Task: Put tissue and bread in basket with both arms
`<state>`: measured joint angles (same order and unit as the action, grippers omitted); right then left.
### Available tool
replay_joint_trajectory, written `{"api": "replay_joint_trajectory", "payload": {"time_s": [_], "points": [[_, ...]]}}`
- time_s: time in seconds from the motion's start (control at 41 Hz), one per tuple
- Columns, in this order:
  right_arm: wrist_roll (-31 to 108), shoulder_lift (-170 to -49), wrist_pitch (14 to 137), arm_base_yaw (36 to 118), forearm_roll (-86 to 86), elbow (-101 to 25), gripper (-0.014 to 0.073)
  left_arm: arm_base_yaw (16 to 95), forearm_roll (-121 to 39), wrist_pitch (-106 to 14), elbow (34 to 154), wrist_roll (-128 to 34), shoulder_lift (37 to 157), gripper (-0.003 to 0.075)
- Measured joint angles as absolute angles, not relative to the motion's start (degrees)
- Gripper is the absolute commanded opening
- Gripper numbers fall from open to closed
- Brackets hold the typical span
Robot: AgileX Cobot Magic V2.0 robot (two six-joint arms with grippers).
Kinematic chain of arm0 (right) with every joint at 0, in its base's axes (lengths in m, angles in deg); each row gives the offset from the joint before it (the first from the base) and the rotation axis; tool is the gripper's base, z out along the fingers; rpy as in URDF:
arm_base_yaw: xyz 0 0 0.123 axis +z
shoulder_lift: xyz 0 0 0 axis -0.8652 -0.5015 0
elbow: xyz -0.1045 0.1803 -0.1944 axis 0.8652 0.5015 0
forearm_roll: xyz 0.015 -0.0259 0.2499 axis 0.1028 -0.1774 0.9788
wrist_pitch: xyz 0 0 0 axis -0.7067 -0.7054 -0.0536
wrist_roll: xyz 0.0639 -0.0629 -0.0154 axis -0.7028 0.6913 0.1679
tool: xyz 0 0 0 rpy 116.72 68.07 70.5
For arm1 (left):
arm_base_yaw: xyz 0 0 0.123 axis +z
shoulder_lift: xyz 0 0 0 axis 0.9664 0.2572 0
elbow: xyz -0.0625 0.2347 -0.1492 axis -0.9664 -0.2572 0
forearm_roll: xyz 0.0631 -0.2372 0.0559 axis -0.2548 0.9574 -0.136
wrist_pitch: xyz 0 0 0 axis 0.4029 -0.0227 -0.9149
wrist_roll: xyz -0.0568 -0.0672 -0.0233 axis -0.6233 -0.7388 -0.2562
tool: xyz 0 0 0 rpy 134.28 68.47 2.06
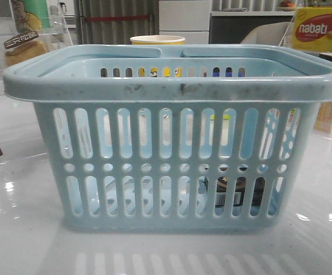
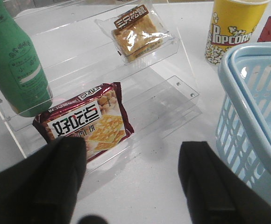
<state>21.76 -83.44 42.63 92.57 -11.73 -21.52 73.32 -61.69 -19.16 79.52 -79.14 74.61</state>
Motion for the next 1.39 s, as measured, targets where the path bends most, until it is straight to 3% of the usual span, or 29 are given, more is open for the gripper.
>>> {"api": "replay_joint_trajectory", "payload": {"time_s": [0.39, 0.512, 0.707, 1.073, 1.39], "points": [[21.99, -83.15, 42.74, 92.57, -11.73, -21.39, 0.05, 73.32, -61.69, -21.18, 79.52, -79.14, 75.26, 0.0489], [22.13, -83.11, 42.74, 92.57, -11.73, -21.39, 0.05, 73.32, -60.96, -21.72, 80.7, -79.14, 79.27, 0.0531], [22.13, -83.11, 42.74, 92.57, -11.73, -21.39, 0.05, 73.32, -57.83, -22.26, 85.75, -79.14, 91.44, 0.0681], [22.13, -83.11, 42.74, 92.57, -11.73, -21.39, 0.05, 73.32, -51.36, -25.5, 101.45, -79.14, 119.43, 0.0678], [22.13, -83.11, 42.74, 92.57, -11.73, -21.39, 0.05, 73.32, -50.62, -32.78, 111.89, -79.14, 135.14, 0.0678]]}}
